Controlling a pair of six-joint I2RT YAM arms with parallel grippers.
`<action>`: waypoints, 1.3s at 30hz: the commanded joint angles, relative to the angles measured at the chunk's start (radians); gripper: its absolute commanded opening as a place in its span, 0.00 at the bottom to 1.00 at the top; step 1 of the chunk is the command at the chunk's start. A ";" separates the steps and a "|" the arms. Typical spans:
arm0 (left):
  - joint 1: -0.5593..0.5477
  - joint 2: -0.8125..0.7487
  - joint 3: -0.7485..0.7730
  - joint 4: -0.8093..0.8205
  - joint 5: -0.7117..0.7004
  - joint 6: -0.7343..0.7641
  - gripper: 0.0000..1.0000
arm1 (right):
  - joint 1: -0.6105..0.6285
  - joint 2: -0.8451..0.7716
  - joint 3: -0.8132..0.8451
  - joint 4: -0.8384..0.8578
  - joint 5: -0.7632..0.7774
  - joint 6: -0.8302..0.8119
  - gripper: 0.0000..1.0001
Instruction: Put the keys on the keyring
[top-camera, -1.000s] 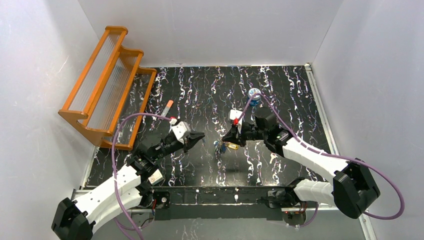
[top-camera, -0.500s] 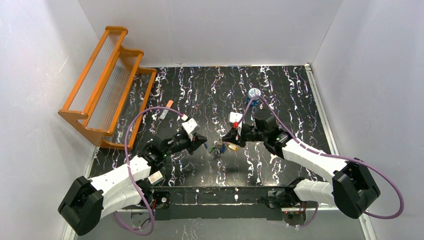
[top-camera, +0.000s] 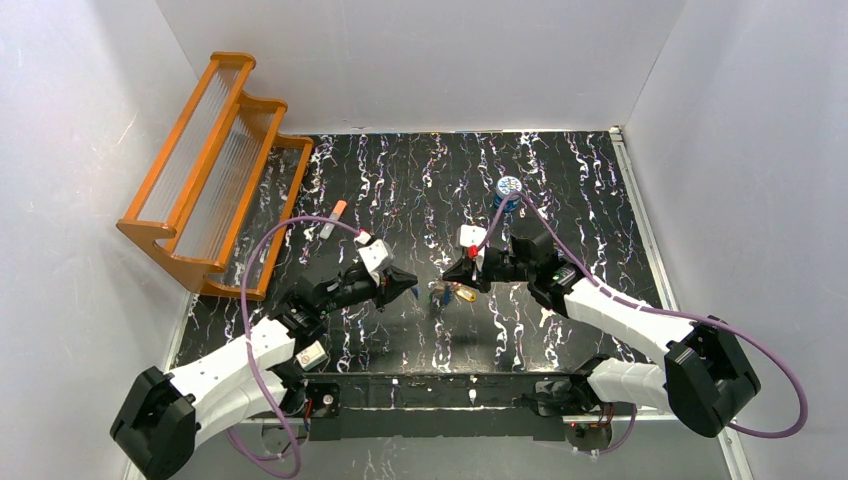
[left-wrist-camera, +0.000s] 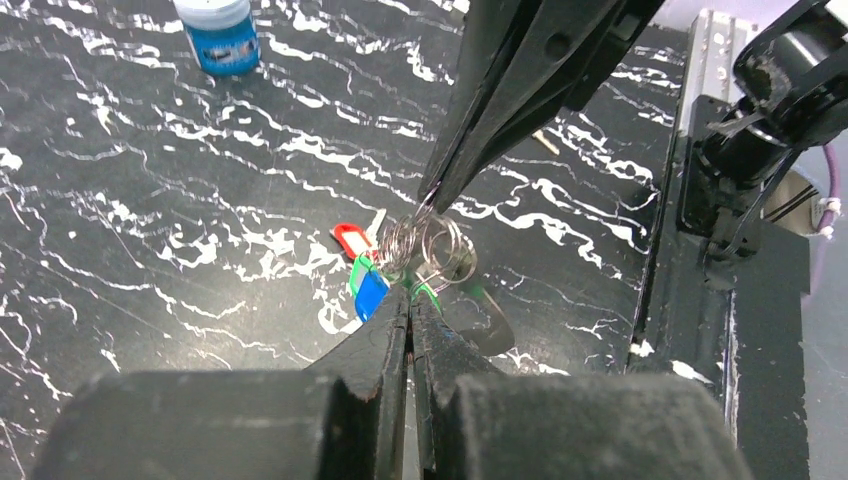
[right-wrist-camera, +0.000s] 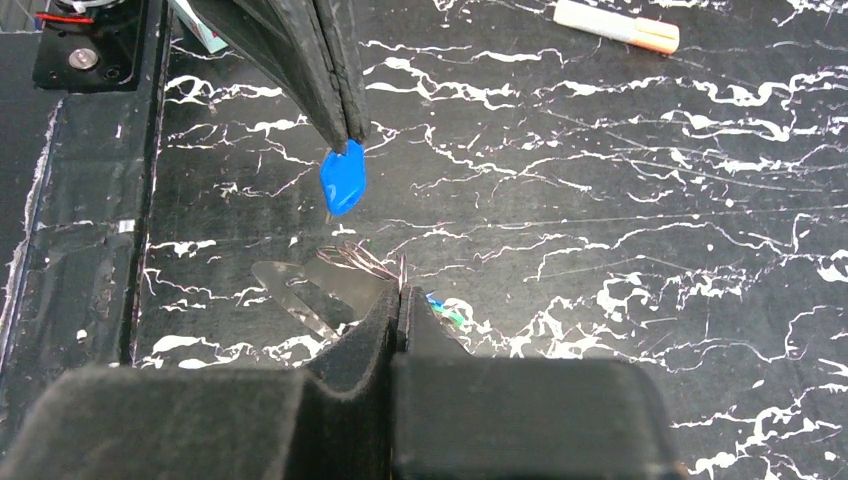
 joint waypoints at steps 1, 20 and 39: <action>0.004 -0.066 0.018 0.028 0.030 0.014 0.00 | 0.008 -0.001 0.014 0.127 -0.052 -0.016 0.01; 0.005 -0.040 0.073 0.066 0.060 0.008 0.00 | 0.019 -0.014 -0.006 0.246 -0.064 -0.008 0.01; 0.004 -0.143 0.072 -0.096 -0.092 0.104 0.00 | -0.009 0.156 0.224 0.148 0.136 -0.365 0.01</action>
